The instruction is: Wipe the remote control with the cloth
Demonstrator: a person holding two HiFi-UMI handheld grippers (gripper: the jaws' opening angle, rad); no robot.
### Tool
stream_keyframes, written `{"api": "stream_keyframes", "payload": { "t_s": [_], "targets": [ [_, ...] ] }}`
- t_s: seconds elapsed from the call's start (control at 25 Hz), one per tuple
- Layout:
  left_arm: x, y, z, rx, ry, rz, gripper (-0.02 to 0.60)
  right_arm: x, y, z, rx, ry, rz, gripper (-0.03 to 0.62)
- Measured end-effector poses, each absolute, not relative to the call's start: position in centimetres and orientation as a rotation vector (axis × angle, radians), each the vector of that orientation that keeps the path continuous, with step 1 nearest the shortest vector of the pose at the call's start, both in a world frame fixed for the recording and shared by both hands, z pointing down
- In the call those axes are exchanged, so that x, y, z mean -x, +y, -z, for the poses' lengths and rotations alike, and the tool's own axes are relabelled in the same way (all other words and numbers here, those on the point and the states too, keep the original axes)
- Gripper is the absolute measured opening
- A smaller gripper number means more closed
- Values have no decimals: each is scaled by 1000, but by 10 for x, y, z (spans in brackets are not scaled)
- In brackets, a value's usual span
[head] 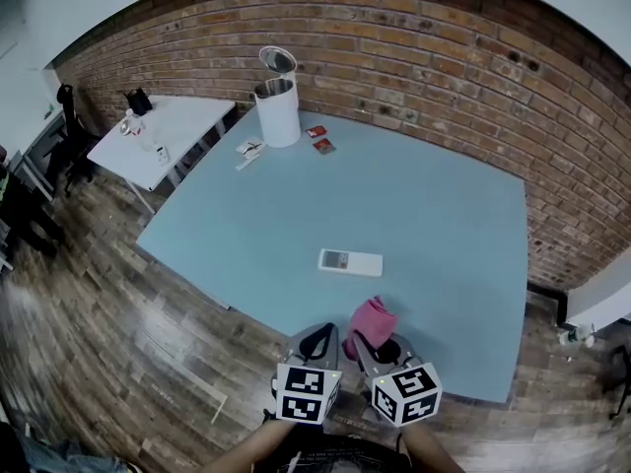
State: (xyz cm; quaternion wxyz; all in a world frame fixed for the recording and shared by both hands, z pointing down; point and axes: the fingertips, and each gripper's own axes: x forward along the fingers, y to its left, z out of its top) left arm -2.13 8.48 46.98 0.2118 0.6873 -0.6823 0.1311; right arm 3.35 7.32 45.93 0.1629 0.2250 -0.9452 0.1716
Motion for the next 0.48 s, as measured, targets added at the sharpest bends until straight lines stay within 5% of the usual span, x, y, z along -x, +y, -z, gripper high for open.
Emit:
{"api": "stream_keyframes", "payload": {
  "t_s": [0.48],
  "targets": [
    [92, 0, -486, -2141, -1690, -530, 4, 25, 0, -457, -762, -2594, -482, 66]
  ]
}}
